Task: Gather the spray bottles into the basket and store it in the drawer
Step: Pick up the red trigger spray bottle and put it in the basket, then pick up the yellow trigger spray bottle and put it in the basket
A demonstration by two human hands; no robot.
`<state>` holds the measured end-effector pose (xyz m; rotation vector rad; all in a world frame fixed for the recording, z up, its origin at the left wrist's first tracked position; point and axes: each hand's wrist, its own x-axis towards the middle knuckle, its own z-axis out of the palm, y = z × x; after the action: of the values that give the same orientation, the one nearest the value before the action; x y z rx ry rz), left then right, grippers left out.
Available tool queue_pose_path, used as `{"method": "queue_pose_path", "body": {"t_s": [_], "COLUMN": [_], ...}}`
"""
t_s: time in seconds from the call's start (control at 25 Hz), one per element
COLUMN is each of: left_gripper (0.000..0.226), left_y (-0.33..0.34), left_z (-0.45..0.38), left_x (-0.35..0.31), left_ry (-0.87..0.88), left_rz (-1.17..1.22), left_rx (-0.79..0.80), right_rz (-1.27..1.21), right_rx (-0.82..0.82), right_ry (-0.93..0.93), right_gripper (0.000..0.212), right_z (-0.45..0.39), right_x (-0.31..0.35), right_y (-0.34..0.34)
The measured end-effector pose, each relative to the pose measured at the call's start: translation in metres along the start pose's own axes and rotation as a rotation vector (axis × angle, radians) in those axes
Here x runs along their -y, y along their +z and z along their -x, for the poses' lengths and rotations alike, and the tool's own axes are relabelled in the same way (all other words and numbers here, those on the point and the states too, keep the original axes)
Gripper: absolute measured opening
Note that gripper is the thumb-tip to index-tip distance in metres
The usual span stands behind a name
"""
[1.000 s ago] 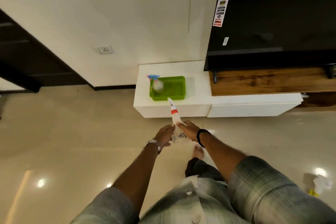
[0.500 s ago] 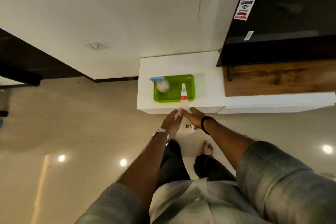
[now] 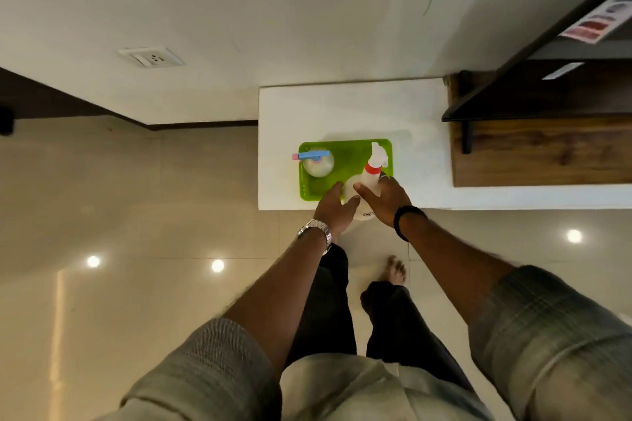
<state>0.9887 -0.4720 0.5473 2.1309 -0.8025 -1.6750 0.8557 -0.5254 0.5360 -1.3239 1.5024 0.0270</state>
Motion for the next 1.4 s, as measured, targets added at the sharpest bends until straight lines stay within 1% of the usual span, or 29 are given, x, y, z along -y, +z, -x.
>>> {"method": "queue_pose_path", "body": {"t_s": [0.04, 0.08, 0.16, 0.32, 0.4, 0.48, 0.56, 0.72, 0.84, 0.92, 1.04, 1.12, 1.2, 1.28, 1.32, 1.4], "left_gripper": [0.060, 0.062, 0.065, 0.077, 0.082, 0.085, 0.084, 0.070, 0.072, 0.072, 0.061, 0.055, 0.047, 0.037, 0.035, 0.039], "left_y": [-0.006, -0.011, -0.016, -0.007, 0.002, 0.007, 0.008, 0.001, -0.003, -0.005, -0.012, -0.024, -0.036, -0.039, -0.036, -0.026], "left_z": [-0.013, -0.026, -0.052, -0.099, -0.113, -0.121, -0.127, -0.142, -0.152, -0.157, -0.144, -0.124, -0.105, -0.084, -0.073, -0.049], "left_x": [0.002, 0.004, 0.011, 0.029, 0.040, 0.047, 0.054, 0.057, 0.051, 0.050, 0.053, 0.056, 0.061, 0.054, 0.047, 0.034], "left_ry": [-0.008, -0.018, -0.034, -0.060, -0.075, -0.077, -0.058, 0.013, 0.030, 0.027, 0.046, 0.072, 0.100, 0.117, 0.128, 0.159], "left_rz": [-0.052, -0.101, -0.160, -0.122, -0.093, -0.071, -0.076, -0.063, -0.125, -0.151, -0.213, -0.319, -0.425, -0.542, -0.638, -0.842], "left_rx": [0.019, 0.037, 0.065, 0.109, 0.108, 0.087, 0.063, 0.013, 0.019, 0.041, 0.039, 0.037, 0.043, 0.137, 0.214, 0.376], "right_rz": [0.020, 0.040, 0.094, 0.107, 0.116, 0.075, 0.052, 0.011, -0.016, -0.018, 0.012, 0.004, 0.026, 0.133, 0.202, 0.313], "right_rx": [-0.028, -0.042, -0.093, -0.175, -0.179, -0.159, -0.187, -0.260, -0.263, -0.237, -0.228, -0.250, -0.257, -0.209, -0.163, -0.082], "right_ry": [0.002, 0.009, 0.005, -0.016, -0.026, -0.023, -0.035, -0.080, -0.100, -0.063, 0.077, 0.105, 0.049, 0.040, 0.067, 0.138], "right_gripper": [0.072, 0.072, 0.063, 0.055, 0.055, 0.053, 0.053, 0.057, 0.062, 0.070, 0.081, 0.074, 0.058, 0.050, 0.051, 0.057], "right_z": [-0.013, -0.027, -0.049, -0.095, -0.114, -0.129, -0.137, -0.151, -0.158, -0.159, -0.142, -0.112, -0.077, -0.036, -0.016, 0.025], "right_x": [0.000, -0.002, -0.004, -0.023, -0.036, -0.044, -0.044, -0.038, -0.039, -0.041, -0.041, -0.040, -0.044, -0.049, -0.053, -0.061], "right_y": [0.005, 0.009, 0.016, 0.032, 0.044, 0.058, 0.068, 0.079, 0.081, 0.082, 0.076, 0.067, 0.061, 0.053, 0.049, 0.042]}}
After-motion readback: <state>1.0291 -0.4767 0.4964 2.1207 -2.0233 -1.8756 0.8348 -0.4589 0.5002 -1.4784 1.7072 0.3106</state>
